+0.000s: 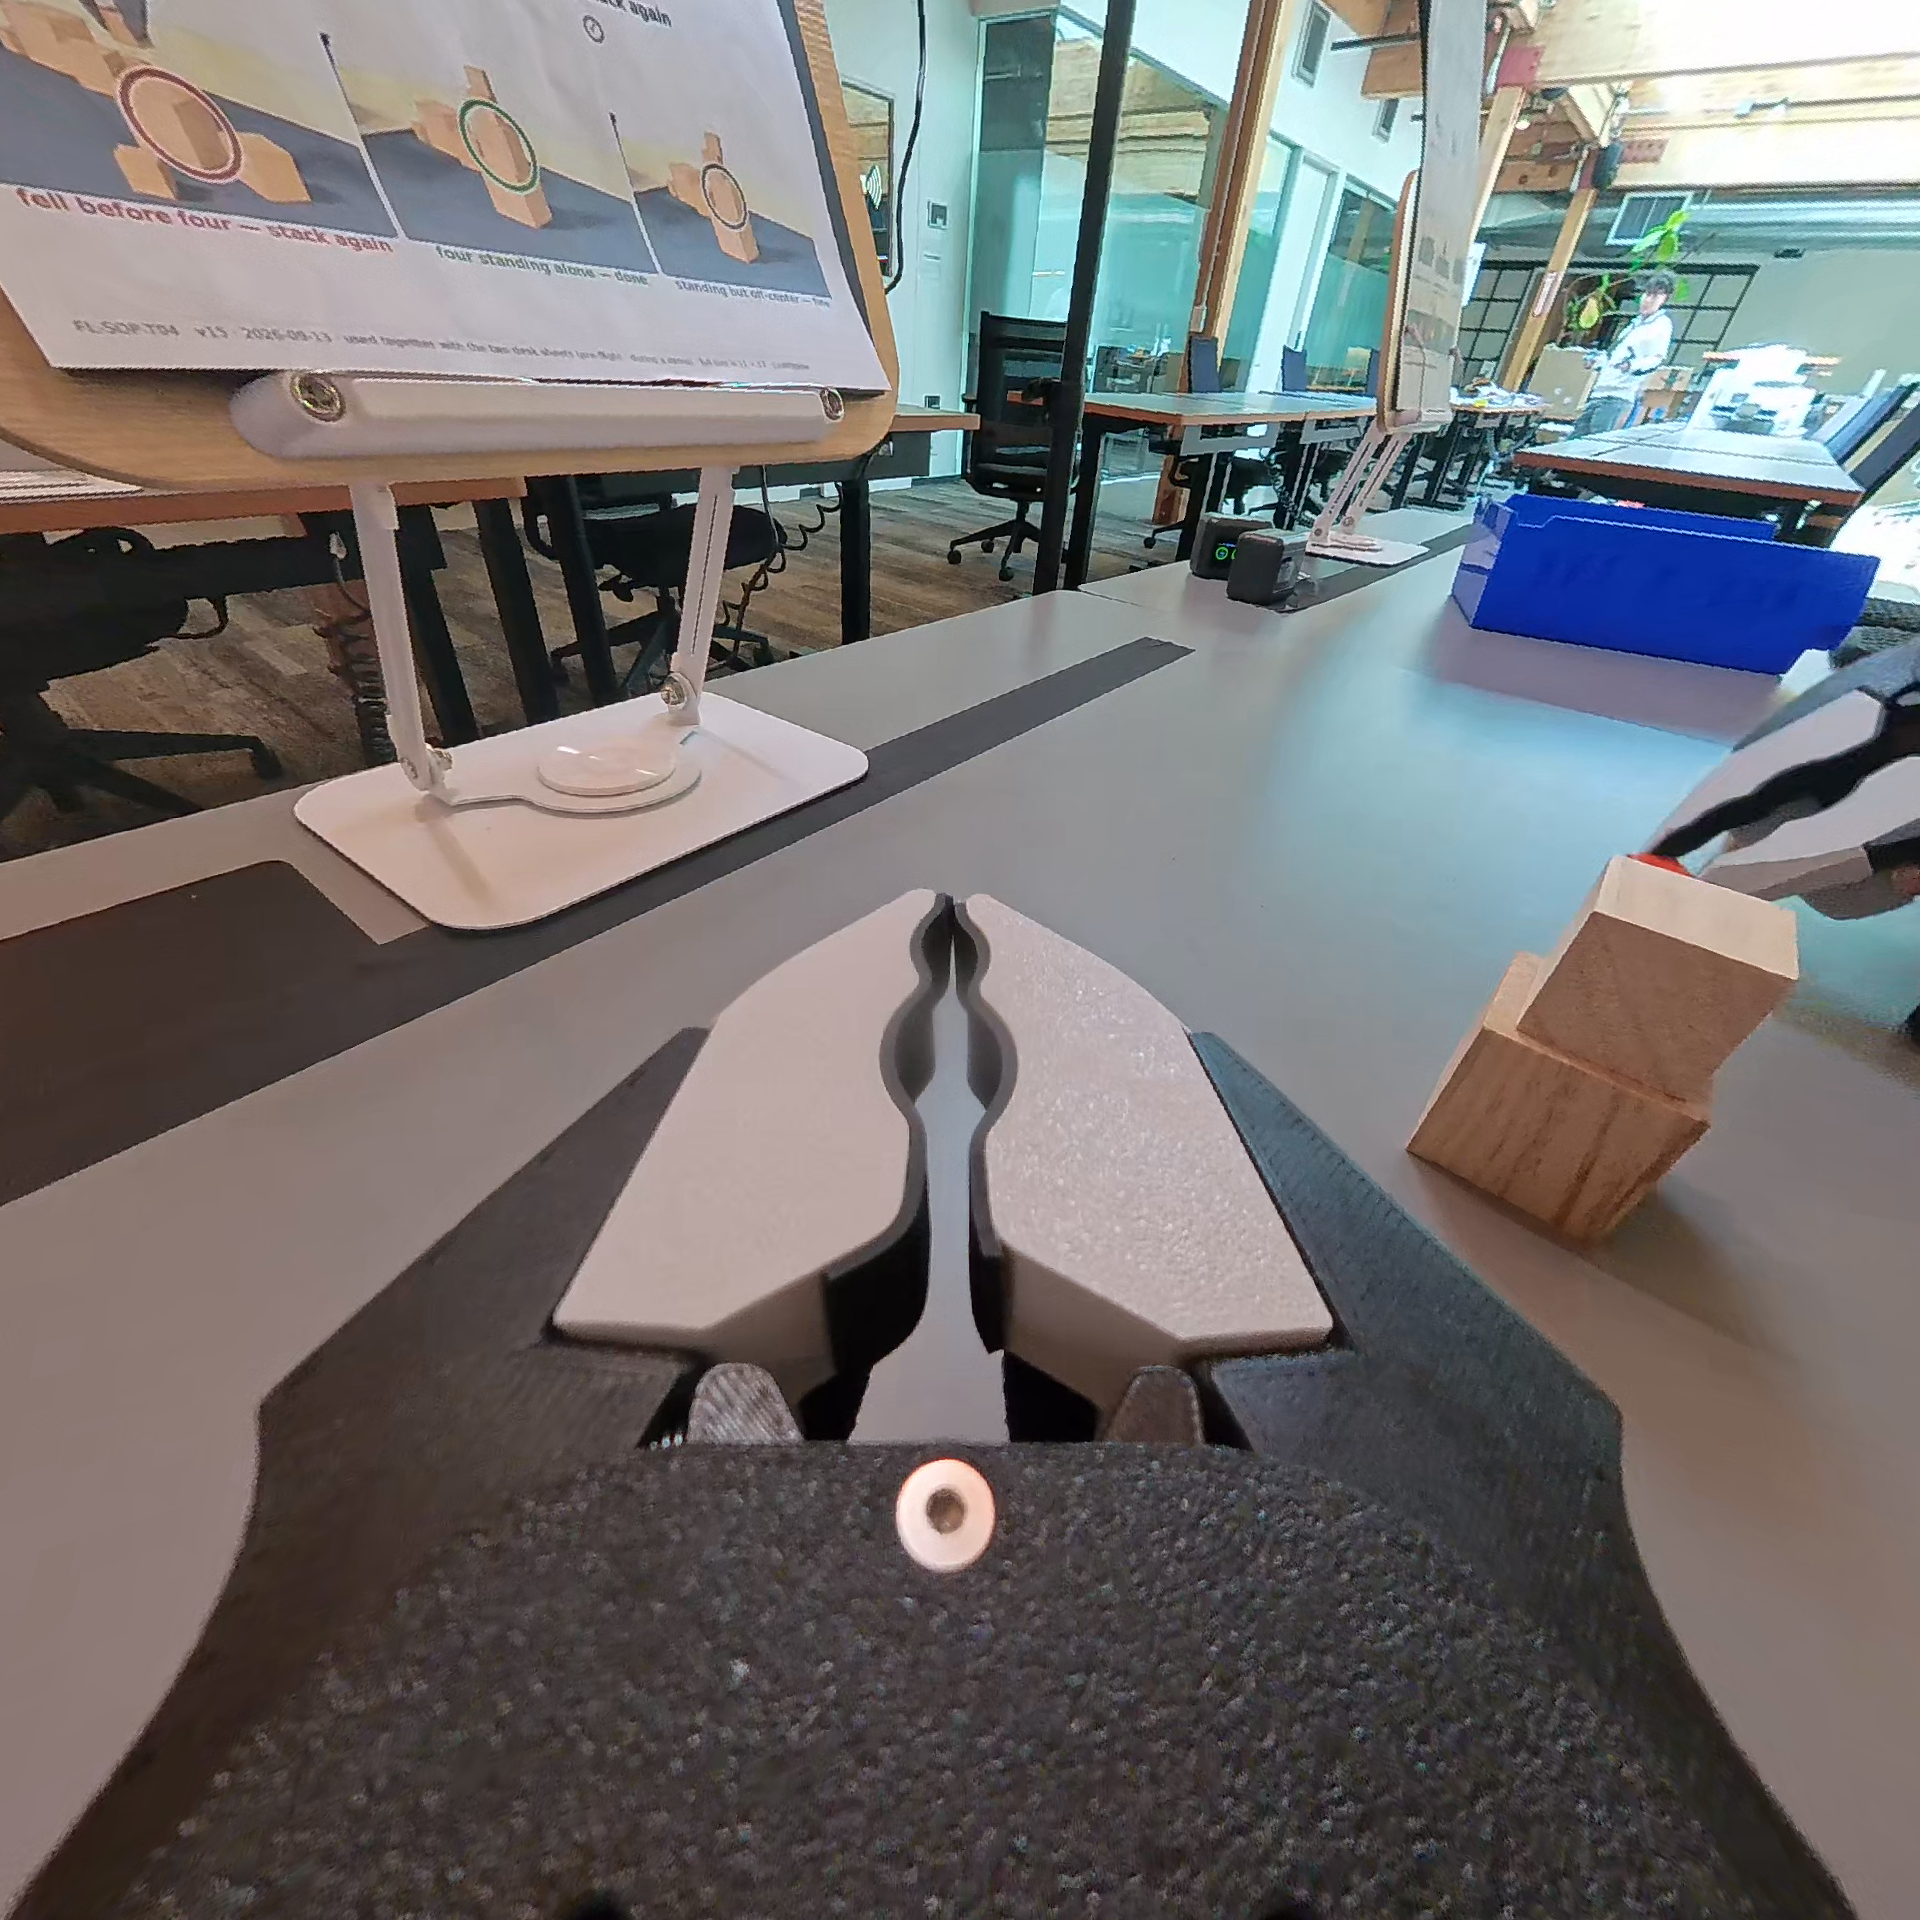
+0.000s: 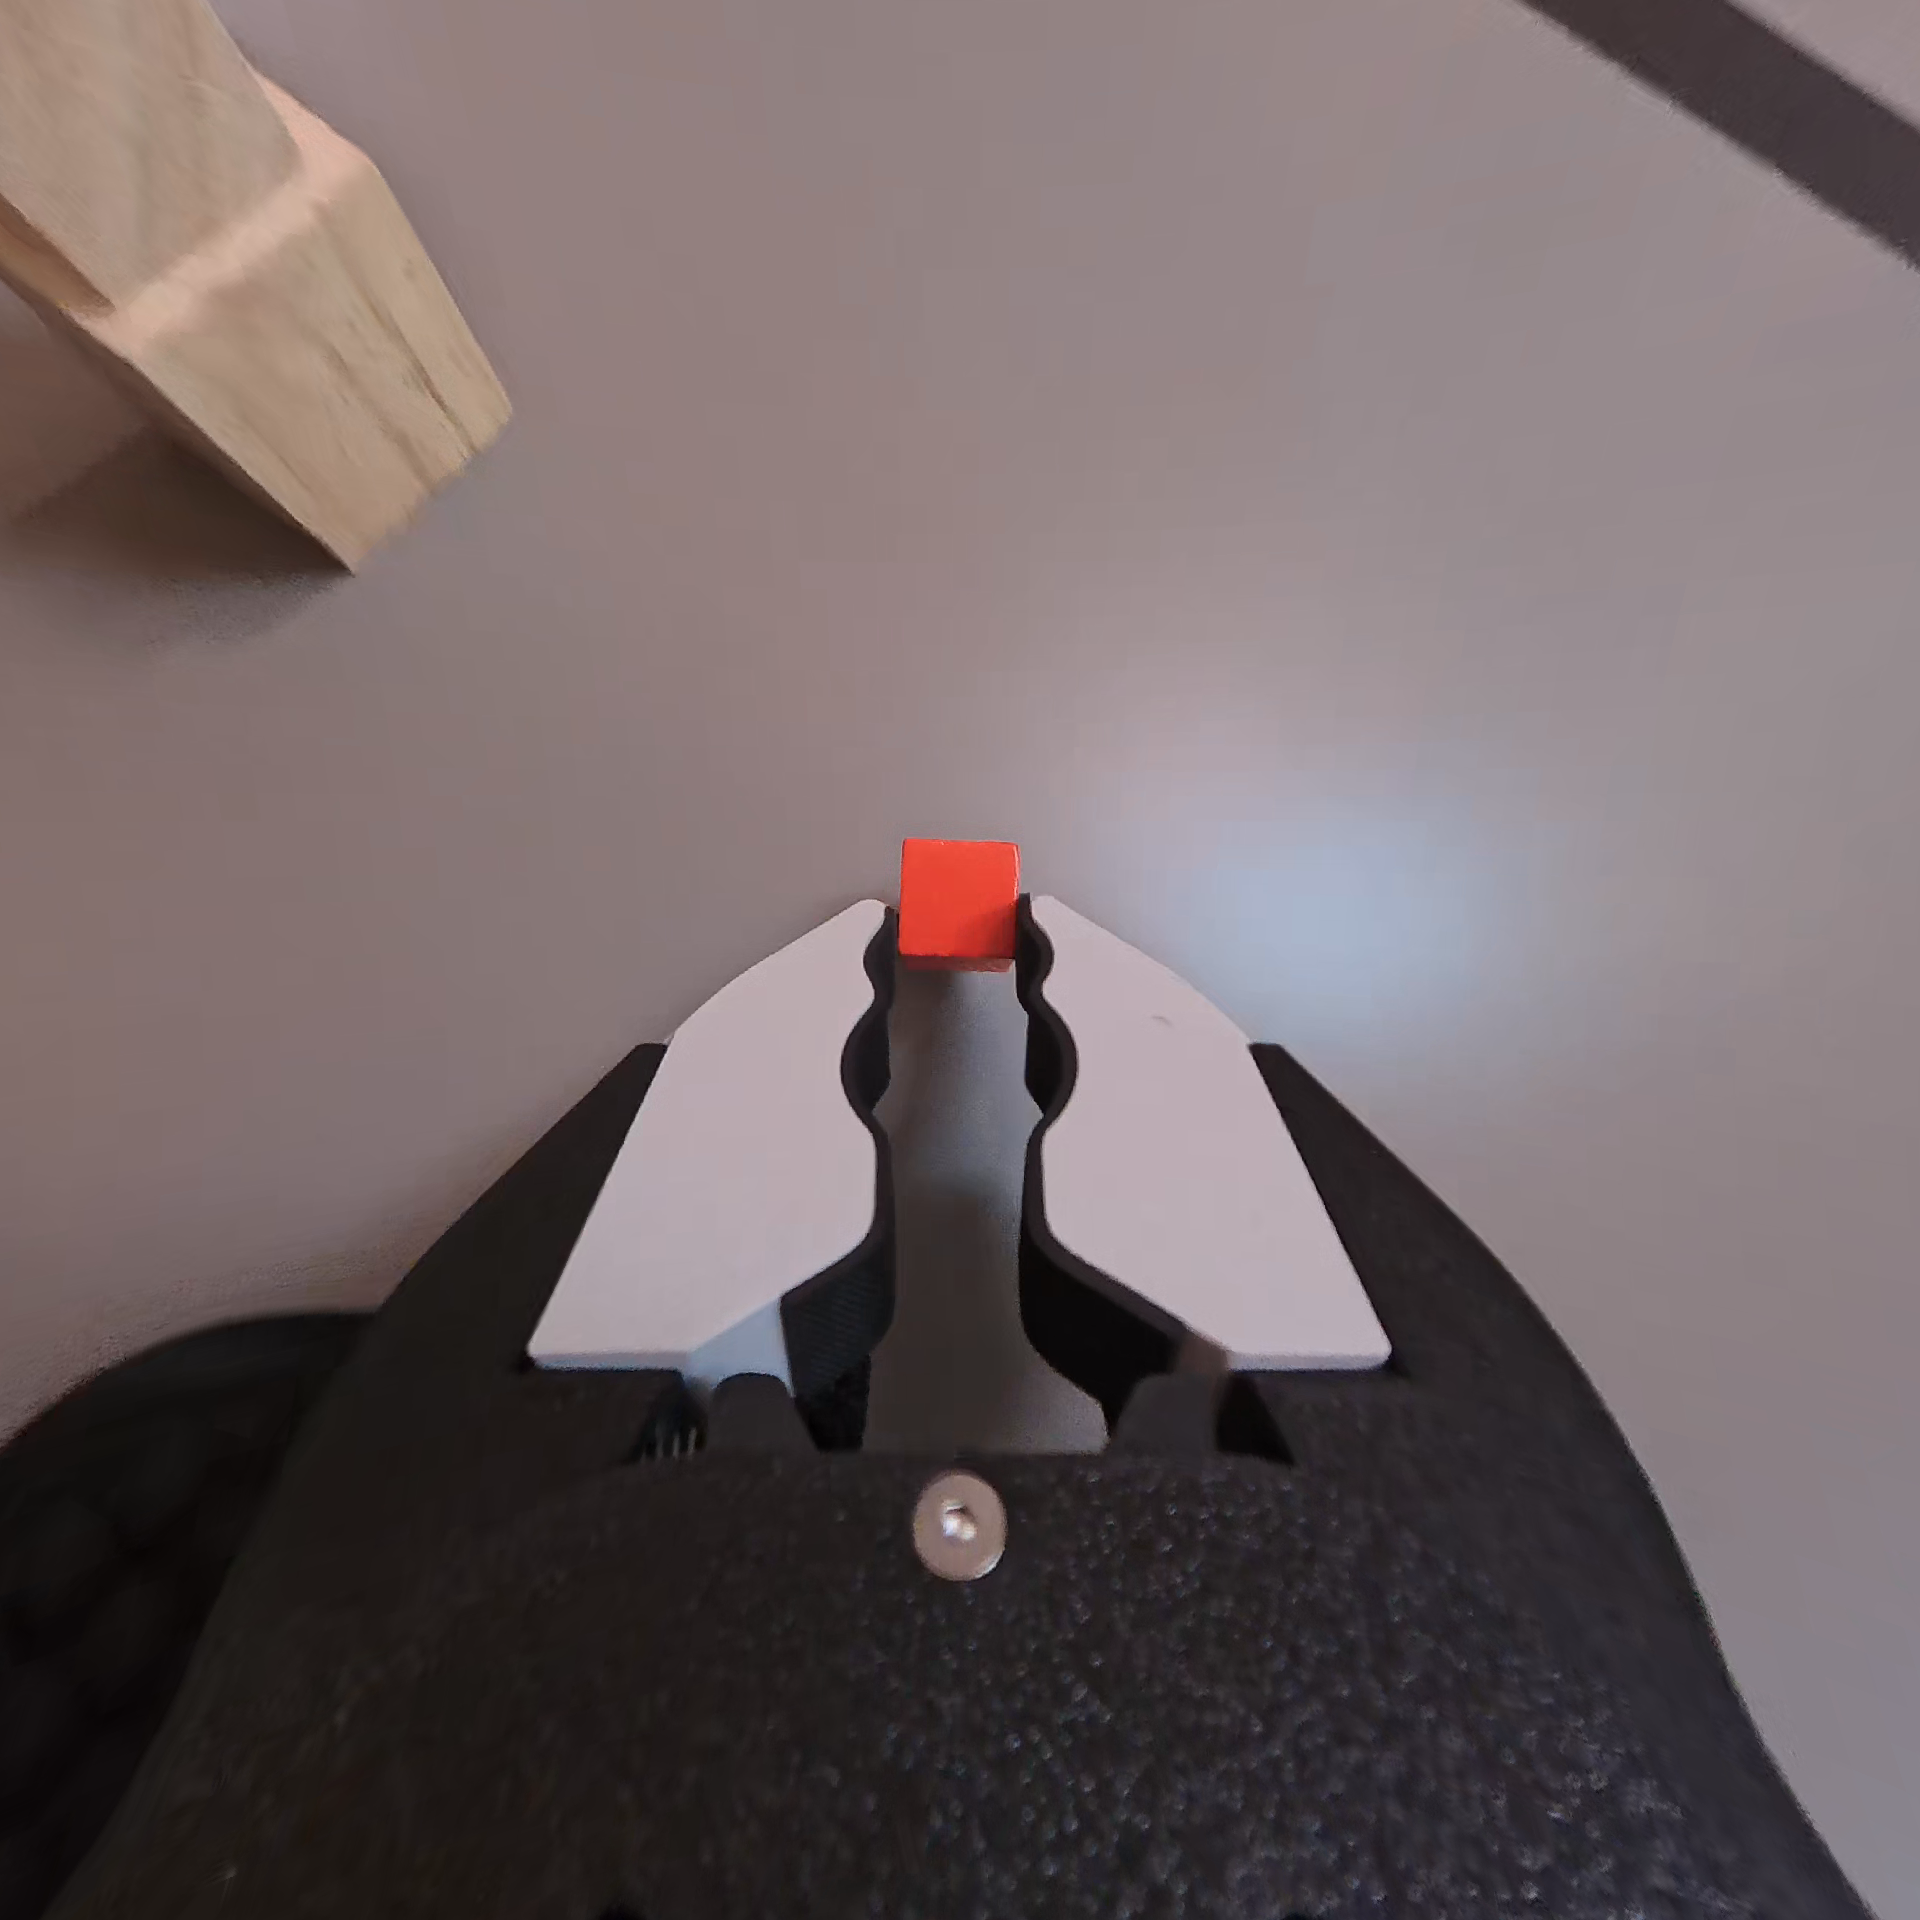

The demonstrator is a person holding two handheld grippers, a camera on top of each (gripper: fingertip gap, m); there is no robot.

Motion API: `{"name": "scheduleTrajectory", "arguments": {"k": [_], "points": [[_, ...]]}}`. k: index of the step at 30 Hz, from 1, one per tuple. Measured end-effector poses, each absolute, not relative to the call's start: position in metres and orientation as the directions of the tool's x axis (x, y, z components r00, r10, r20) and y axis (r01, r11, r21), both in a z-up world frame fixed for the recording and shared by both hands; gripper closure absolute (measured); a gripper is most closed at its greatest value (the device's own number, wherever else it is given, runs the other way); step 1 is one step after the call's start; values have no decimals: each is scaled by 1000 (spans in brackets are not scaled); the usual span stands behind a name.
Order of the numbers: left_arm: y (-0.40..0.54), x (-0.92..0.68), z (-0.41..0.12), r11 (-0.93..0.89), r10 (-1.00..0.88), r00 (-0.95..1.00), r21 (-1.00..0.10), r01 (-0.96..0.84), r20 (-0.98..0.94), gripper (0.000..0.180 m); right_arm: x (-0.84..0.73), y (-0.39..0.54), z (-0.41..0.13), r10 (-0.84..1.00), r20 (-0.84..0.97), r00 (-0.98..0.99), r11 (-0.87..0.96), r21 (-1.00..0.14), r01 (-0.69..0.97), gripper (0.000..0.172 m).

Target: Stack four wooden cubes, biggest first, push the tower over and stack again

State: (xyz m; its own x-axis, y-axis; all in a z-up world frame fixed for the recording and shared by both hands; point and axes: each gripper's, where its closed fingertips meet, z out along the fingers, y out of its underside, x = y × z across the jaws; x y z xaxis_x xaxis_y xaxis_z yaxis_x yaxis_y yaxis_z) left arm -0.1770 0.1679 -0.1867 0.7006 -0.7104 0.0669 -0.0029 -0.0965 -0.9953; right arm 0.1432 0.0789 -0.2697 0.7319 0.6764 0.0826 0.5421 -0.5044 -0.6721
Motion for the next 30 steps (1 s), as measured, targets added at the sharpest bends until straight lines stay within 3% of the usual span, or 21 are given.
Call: {"name": "scheduleTrajectory", "arguments": {"k": [11, 16, 23, 30], "points": [[168, -164, -194, -107, -717, 695, -994, -31, 56, 180, 63, 127, -282, 792, 102, 602, -394, -668, 631, 150], [167, -155, -195, -99, -727, 686, -993, -58, 32, 180, 65, 124, -265, 774, 92, 626, -372, -734, 568, 140], [171, -165, -191, -93, -695, 718, -995, -35, 40, 180, 131, 106, -227, 629, 114, 769, -422, -781, 461, 136], [172, -167, -192, -95, -687, 725, -995, -24, 48, 180, 272, 69, -234, 304, 163, 939, -602, -731, 322, 130]]}}
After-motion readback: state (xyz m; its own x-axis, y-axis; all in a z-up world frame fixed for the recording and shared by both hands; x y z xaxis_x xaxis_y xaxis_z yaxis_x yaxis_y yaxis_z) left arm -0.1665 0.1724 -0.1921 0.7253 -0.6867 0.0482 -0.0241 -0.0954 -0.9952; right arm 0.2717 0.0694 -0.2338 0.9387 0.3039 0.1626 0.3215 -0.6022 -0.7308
